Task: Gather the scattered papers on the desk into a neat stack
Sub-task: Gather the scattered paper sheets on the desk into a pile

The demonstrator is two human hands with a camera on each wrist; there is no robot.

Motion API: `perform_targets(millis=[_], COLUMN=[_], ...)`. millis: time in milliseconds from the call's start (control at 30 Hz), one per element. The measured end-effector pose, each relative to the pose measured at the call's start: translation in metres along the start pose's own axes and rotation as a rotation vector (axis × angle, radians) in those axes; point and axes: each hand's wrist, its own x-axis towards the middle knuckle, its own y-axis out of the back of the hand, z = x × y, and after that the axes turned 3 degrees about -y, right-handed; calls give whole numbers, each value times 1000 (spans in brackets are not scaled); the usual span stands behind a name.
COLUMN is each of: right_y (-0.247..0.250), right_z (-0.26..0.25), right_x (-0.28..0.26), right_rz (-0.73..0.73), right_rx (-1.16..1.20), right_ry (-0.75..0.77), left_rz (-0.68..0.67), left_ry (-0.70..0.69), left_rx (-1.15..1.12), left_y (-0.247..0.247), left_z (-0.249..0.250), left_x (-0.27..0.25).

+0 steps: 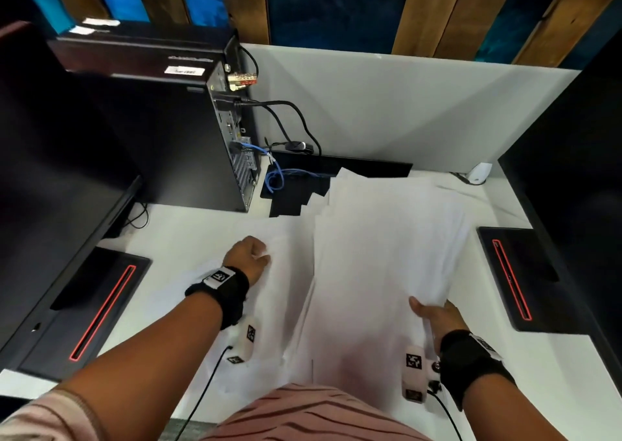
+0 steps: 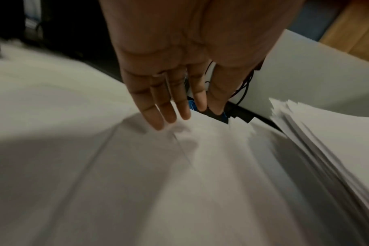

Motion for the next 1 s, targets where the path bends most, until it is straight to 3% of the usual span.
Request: perform_targets(millis=[100,333,533,700,800,1000], right_y=[3,4,4,6,9,8], right_z=[14,17,18,22,27,26], right_x=[8,10,12,18,22,23], right_rz=[70,55,48,33,27,-10], right_rx=[-109,-225,-216,-171,-120,-27], right_ry=[-43,-60,-54,-67,-88,-95], left_rz=[-54,-254,-341,-220,-96,152], left_ry=[-23,0,11,3,0,-169], left_rx=[266,558,640,642,512,353], left_y=[5,-2,-7,6,30,83], left_z=[-6,10,29,41,47,80], left_x=[14,12,12,6,2,-22])
